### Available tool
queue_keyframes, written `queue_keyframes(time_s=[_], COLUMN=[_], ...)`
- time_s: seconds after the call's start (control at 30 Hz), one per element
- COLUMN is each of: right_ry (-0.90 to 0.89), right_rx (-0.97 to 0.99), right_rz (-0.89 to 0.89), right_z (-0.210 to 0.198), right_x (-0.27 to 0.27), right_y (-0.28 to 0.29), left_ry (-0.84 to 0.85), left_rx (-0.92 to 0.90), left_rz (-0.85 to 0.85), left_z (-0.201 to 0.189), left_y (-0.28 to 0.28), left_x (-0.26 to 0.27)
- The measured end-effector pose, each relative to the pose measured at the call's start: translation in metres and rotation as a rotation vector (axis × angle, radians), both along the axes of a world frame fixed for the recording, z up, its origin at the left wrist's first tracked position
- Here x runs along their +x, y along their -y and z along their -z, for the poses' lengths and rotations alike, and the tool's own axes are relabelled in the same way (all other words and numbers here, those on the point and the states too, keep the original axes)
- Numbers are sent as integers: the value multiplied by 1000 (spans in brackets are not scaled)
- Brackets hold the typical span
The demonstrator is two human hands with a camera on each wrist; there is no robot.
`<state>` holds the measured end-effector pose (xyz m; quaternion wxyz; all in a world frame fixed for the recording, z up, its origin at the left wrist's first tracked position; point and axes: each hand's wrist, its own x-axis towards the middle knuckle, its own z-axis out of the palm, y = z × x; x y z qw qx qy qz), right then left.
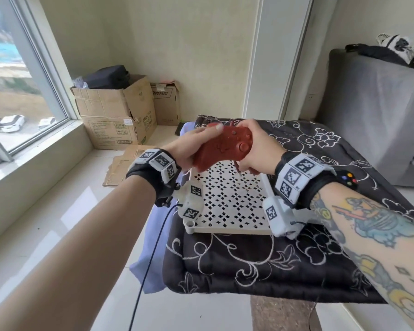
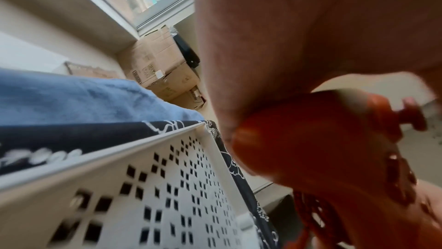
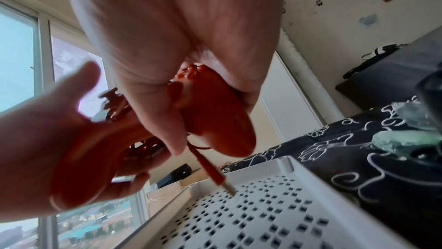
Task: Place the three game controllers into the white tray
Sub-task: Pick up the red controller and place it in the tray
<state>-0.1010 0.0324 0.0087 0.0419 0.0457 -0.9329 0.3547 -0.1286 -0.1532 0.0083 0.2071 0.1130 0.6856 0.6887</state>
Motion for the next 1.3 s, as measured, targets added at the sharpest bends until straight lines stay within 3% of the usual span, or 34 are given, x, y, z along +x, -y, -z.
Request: queue_keyframes(time_s=[0.17, 0.3, 0.57, 0.8, 0.97, 1.3], right_ry=[31, 33, 101, 113, 138, 209], right_rx=[100, 126, 133, 127, 100, 155], right_rz=[46, 77, 90, 125, 121, 141], right_z=[-2, 2, 34, 46, 57, 57], right_x=[-31, -54, -87, -101, -106, -100], right_y=[-14, -16, -7, -5, -2, 0], left_ry=[-70, -37, -14, -17, -72, -176], left_rx=[-199, -157, -316, -320, -428, -664], left_rz=[-32, -121, -138, -175, -239, -333], left_z=[13, 21, 40, 50, 86, 62], left_y=[-15, -25, -23, -28, -29, -43], left_x=[-32, -56, -84, -94, -130, -91])
